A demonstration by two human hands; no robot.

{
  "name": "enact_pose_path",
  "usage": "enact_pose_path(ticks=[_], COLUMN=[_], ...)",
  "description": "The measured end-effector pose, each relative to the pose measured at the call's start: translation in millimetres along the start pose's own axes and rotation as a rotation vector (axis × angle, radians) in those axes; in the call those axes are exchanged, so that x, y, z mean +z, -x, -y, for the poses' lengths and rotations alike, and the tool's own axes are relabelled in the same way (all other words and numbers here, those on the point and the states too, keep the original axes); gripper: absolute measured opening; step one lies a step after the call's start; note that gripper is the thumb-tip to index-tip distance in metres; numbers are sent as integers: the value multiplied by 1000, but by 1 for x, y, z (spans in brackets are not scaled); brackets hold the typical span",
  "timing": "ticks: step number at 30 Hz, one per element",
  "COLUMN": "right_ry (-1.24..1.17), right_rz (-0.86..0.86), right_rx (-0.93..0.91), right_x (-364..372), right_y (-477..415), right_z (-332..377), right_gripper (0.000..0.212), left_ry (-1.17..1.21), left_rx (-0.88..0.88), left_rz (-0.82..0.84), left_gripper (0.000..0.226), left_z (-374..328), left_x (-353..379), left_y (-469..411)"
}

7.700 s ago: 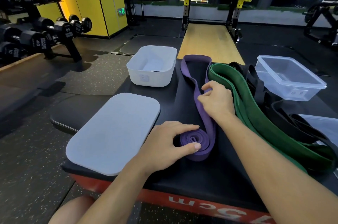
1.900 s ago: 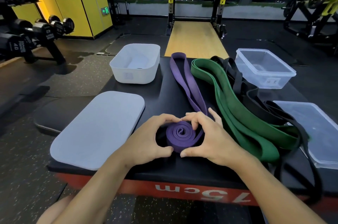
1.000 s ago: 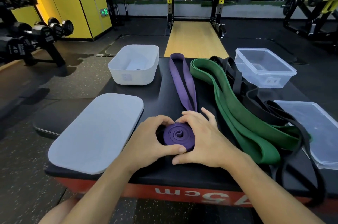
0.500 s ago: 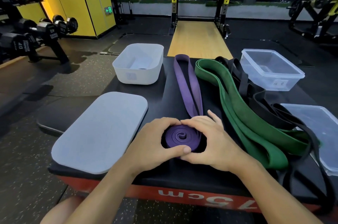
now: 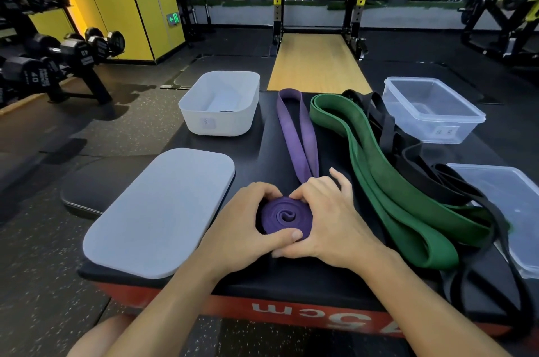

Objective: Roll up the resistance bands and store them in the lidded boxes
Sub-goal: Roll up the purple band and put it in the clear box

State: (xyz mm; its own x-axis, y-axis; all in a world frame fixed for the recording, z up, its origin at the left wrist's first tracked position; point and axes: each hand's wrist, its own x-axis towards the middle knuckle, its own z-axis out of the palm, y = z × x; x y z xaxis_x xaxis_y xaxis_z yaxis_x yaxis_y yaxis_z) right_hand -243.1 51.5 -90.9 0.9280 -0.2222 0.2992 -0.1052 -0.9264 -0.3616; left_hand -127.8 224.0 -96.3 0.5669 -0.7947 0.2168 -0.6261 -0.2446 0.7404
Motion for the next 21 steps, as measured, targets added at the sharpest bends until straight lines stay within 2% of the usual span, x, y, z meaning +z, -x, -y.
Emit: enact_pose_path(ticks=[4,10,15,21], right_ry=[39,-121,-181,-171], right_rz=[-25,58,103,107], right_rx=[10,-101,-124,-95], right_x=[1,-10,-14,-9], right_y=[-1,10,11,9], right_z=[3,-13,-18,-17], right_gripper=[89,96,84,85], left_ry=[45,-11,-68,-111], left_rx=[-15,-21,-1,34], left_rz=[12,8,8,3], left_gripper=[50,55,52,50], left_z=[2,5,7,3], left_x=[-3,-4,-3,-2], left_y=[0,-3,-3,0])
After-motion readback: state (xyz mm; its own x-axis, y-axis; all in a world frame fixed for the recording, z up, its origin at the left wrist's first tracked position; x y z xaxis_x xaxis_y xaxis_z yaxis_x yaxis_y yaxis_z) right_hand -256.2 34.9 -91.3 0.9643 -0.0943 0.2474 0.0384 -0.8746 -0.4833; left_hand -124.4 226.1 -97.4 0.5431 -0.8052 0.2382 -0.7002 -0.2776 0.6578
